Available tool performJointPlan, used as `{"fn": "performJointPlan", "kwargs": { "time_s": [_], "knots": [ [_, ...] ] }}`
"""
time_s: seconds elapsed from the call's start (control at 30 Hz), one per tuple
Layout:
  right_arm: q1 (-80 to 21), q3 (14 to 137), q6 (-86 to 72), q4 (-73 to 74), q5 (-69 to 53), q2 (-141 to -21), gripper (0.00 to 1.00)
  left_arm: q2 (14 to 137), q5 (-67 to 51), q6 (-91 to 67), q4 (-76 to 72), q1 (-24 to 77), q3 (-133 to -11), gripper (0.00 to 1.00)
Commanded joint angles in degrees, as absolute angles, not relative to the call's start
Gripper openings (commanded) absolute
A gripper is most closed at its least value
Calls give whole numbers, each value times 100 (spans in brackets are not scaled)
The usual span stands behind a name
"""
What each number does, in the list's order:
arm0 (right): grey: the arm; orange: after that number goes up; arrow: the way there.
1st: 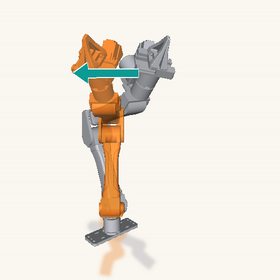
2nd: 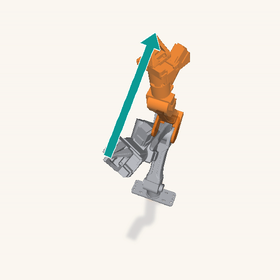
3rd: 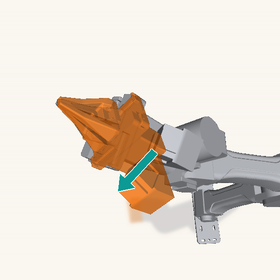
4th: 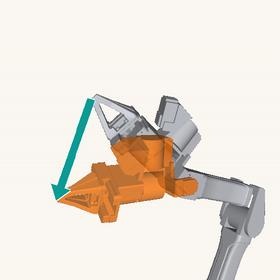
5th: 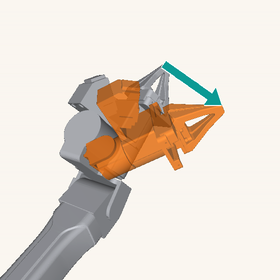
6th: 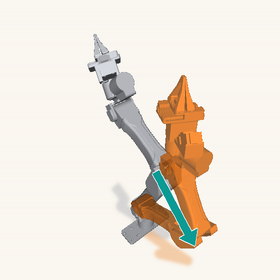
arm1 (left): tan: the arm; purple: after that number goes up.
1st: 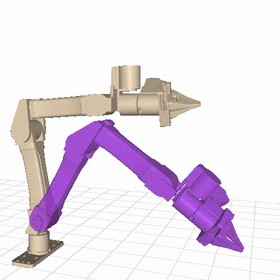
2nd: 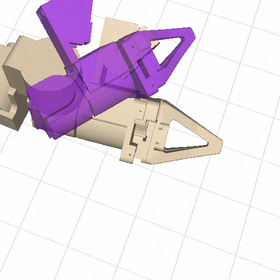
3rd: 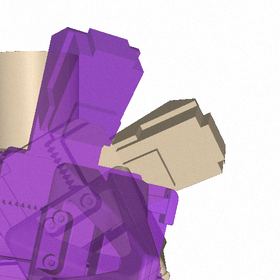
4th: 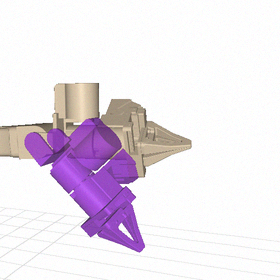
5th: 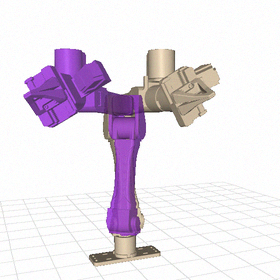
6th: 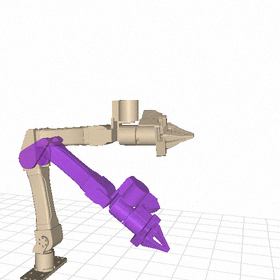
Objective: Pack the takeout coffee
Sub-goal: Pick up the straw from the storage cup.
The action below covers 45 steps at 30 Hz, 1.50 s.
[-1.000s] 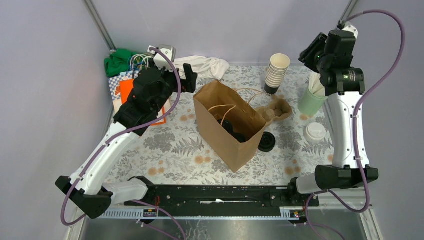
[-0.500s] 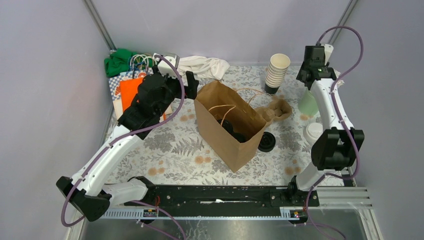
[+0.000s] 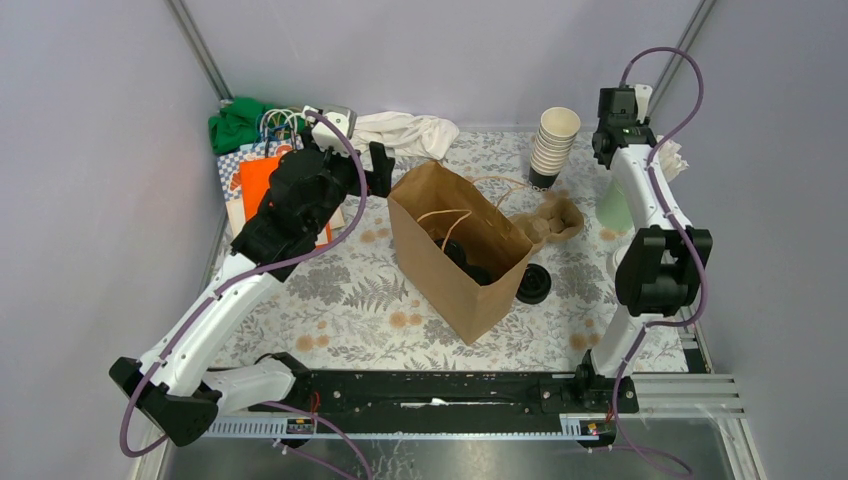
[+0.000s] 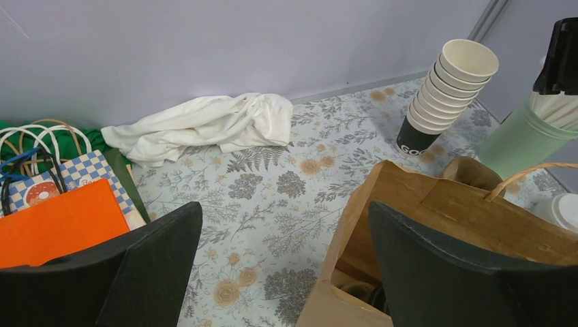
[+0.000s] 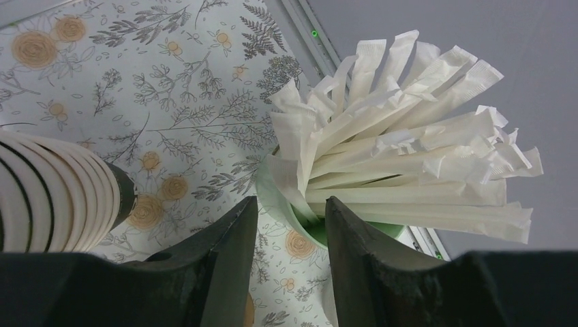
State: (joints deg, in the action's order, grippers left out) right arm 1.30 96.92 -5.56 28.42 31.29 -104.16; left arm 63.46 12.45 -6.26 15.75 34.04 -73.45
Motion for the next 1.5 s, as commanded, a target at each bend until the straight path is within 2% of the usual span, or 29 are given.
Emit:
{"fn": "performJointPlan", "kwargs": {
  "time_s": [0.0,0.2,0.43,0.77,0.87,0.97,1.03,1.47],
  "knots": [
    [132,9919,-490,2585,3386,-10528,47,6258,1357,-507,1256,3375,-7351,95],
    [132,9992,-488,2589,3454,-10728,46,6268,1376,-489,1295,3375,-7356,96],
    [132,9965,-439,2555,3504,-10765,34,6284,1419,-437,1301,3375,-7369,95],
    [132,9932,-194,2465,3790,-10839,31,6301,1406,-406,1292,3375,-7395,96],
    [132,9935,-180,2469,3765,-10846,25,6308,1409,-396,1288,3374,-7396,96],
    [133,10016,-218,2548,3736,-10811,24,6297,1408,-406,1294,3375,-7396,96],
    [129,10109,-229,2636,3677,-10714,18,6302,1410,-425,1288,3375,-7389,96],
    [127,9678,-27,2672,3796,-9071,21,6318,1345,-540,1292,3375,-7400,96]
  ]
}}
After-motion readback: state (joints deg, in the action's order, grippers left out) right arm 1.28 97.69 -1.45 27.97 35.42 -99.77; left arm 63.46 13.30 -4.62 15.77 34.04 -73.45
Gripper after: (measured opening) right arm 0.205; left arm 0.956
